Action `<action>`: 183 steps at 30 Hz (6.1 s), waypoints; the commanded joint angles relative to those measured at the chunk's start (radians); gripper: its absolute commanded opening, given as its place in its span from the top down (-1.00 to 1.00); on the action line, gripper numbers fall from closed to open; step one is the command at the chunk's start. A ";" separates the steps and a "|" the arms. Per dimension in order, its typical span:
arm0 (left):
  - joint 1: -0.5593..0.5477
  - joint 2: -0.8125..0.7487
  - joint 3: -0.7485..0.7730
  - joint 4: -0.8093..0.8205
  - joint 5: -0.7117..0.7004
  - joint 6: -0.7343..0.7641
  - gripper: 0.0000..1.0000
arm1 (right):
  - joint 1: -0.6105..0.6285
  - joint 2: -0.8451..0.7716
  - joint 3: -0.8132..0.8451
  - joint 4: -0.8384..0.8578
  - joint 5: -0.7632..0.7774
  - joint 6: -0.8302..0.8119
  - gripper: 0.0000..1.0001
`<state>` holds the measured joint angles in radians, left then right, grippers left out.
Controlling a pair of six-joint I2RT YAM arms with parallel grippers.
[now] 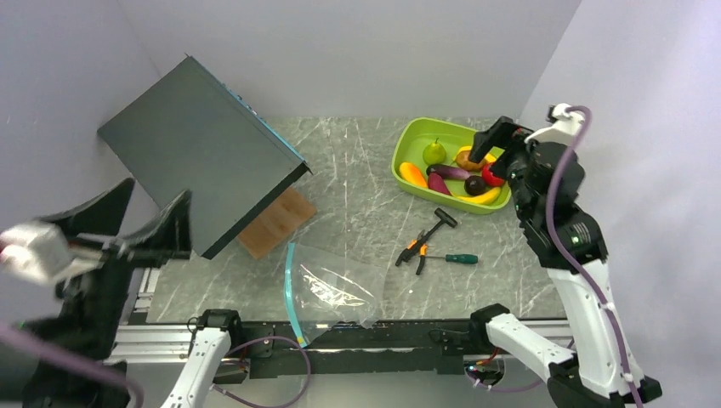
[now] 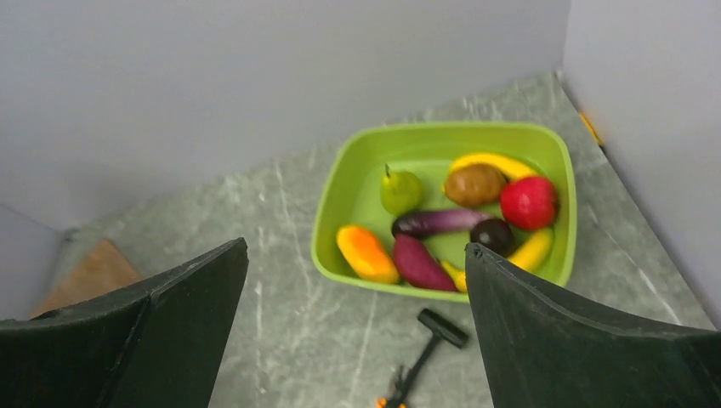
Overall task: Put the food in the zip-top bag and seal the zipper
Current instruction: Pick up the zipper food storage bag at the center of the board, then adjust the zipper food storage bag at the center of the board.
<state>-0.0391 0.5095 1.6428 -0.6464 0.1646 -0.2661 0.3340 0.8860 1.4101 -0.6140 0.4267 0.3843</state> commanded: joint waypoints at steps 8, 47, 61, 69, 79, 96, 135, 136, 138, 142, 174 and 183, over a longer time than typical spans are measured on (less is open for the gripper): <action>0.005 -0.012 -0.233 -0.145 0.030 -0.016 -0.98 | 0.023 0.057 -0.113 0.006 -0.310 0.045 -0.99; 0.005 -0.170 -0.562 -0.140 0.429 -0.257 -0.98 | 1.164 0.696 -0.527 0.587 0.164 -0.087 -0.27; -0.219 0.106 -0.547 0.225 0.519 -0.389 -0.82 | 0.730 0.103 -0.834 0.710 -0.155 0.043 0.99; -0.877 0.435 -0.336 0.117 -0.109 -0.208 -0.84 | 0.596 -0.155 -0.924 0.691 -0.293 -0.012 1.00; -0.964 0.512 -0.427 0.078 -0.278 -0.253 -0.67 | 0.596 -0.338 -1.029 0.727 -0.465 -0.055 1.00; -1.055 0.678 -0.464 0.028 -0.362 -0.308 0.06 | 0.595 -0.315 -1.024 0.783 -0.553 -0.064 1.00; -1.207 0.708 -0.357 -0.327 -0.765 -0.726 1.00 | 0.823 0.227 -0.489 0.361 -0.110 0.393 -0.29; -1.210 0.706 -0.368 -0.319 -0.766 -0.729 1.00 | 0.830 0.237 -0.486 0.366 -0.104 0.394 -0.25; -1.214 0.695 -0.383 -0.308 -0.771 -0.737 1.00 | 0.844 0.264 -0.474 0.357 -0.086 0.393 -0.22; -1.223 0.663 -0.400 -0.324 -0.798 -0.764 1.00 | 0.852 0.304 -0.462 0.301 -0.017 0.394 0.14; -1.232 0.496 -0.514 -0.402 -0.804 -0.714 0.78 | 0.805 0.193 -0.614 0.608 -0.312 0.319 1.00; -1.233 0.365 -0.547 -0.460 -0.821 -0.771 1.00 | 0.699 0.255 -0.657 0.639 -0.592 0.346 1.00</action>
<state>-1.2652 0.9524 1.0985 -1.0756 -0.6247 -0.9962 1.0618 1.1221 0.7696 -0.0345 -0.0105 0.7162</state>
